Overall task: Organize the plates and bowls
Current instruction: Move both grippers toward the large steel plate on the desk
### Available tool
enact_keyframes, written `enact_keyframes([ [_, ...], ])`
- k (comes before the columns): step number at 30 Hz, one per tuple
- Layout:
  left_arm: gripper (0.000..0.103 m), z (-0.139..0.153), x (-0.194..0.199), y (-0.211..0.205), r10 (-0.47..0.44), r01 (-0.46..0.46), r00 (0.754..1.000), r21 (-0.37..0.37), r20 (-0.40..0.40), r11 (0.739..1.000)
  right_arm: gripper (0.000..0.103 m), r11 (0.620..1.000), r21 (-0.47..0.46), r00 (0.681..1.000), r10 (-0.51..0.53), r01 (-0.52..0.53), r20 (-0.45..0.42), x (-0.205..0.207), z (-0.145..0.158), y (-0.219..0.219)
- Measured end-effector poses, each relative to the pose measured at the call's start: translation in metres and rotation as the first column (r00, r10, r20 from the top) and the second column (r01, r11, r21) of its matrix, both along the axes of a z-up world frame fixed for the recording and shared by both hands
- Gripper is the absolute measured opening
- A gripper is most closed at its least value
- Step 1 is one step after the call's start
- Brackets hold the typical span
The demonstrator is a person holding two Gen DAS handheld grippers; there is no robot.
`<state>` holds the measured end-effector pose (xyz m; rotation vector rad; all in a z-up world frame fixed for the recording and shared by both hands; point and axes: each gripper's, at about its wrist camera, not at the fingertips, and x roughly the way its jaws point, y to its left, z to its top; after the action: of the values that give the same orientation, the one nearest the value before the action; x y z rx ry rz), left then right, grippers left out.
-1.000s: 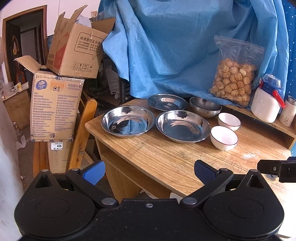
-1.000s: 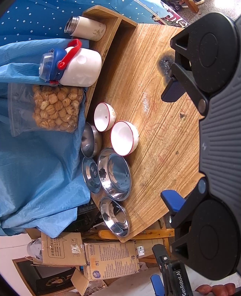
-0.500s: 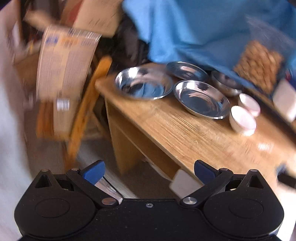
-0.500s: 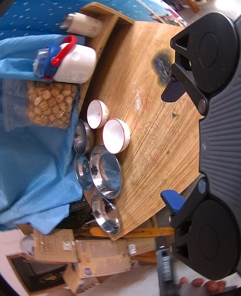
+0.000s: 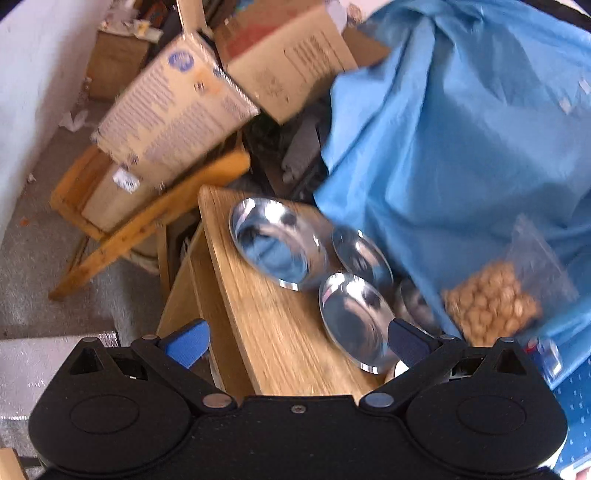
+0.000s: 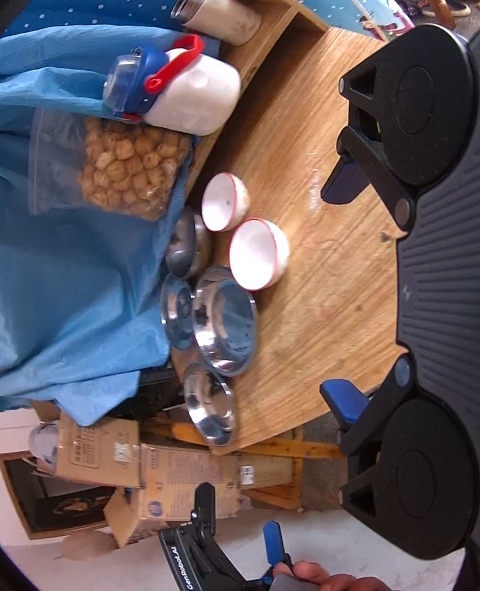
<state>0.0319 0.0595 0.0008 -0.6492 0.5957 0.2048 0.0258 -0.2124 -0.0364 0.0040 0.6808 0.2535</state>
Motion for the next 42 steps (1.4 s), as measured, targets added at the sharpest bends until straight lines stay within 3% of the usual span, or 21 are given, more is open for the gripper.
enact_keyframes([
  [6, 0.102, 0.004, 0.029, 0.010, -0.022, 0.024, 0.999, 0.066, -0.036, 0.998, 0.103, 1.000, 0.021, 1.000, -0.003, 0.003, -0.010, 0.025, -0.003, 0.016],
  [11, 0.102, -0.013, 0.081, 0.034, -0.039, 0.077, 0.974, 0.166, -0.222, 0.983, 0.103, 0.999, 0.014, 0.999, -0.032, 0.032, 0.021, 0.047, -0.008, 0.043],
  [15, 0.102, -0.023, 0.123, 0.070, -0.019, 0.086, 0.972, 0.275, -0.236, 0.958, 0.103, 0.998, -0.026, 0.998, -0.058, 0.058, 0.020, 0.075, -0.012, 0.081],
  [19, 0.102, -0.034, 0.165, 0.104, -0.101, 0.168, 0.970, 0.312, -0.220, 0.935, 0.103, 0.994, -0.065, 0.996, -0.092, 0.091, -0.015, 0.116, -0.016, 0.117],
  [25, 0.102, -0.060, 0.213, 0.121, -0.226, 0.331, 0.921, 0.332, -0.317, 0.883, 0.103, 0.992, -0.097, 0.994, -0.088, 0.082, -0.058, 0.193, -0.012, 0.151],
  [29, 0.102, -0.072, 0.220, 0.119, -0.287, 0.403, 0.894, 0.338, -0.345, 0.850, 0.103, 1.000, -0.014, 0.991, 0.007, -0.009, -0.132, 0.237, -0.019, 0.162],
  [33, 0.101, -0.071, 0.221, 0.119, -0.344, 0.435, 0.891, 0.345, -0.295, 0.831, 0.103, 0.998, 0.026, 0.986, 0.056, -0.053, -0.159, 0.263, -0.027, 0.174],
  [36, 0.101, -0.072, 0.229, 0.119, -0.386, 0.473, 0.875, 0.348, -0.292, 0.809, 0.103, 0.994, 0.107, 0.978, 0.047, -0.026, -0.204, 0.282, -0.034, 0.178],
  [40, 0.096, -0.077, 0.235, 0.120, -0.407, 0.491, 0.865, 0.327, -0.294, 0.807, 0.102, 0.965, 0.251, 0.964, -0.014, 0.083, -0.266, 0.299, -0.039, 0.173],
  [42, 0.091, -0.080, 0.239, 0.118, -0.416, 0.503, 0.857, 0.323, -0.303, 0.802, 0.100, 0.965, 0.253, 0.964, -0.006, 0.075, -0.265, 0.304, -0.042, 0.176],
])
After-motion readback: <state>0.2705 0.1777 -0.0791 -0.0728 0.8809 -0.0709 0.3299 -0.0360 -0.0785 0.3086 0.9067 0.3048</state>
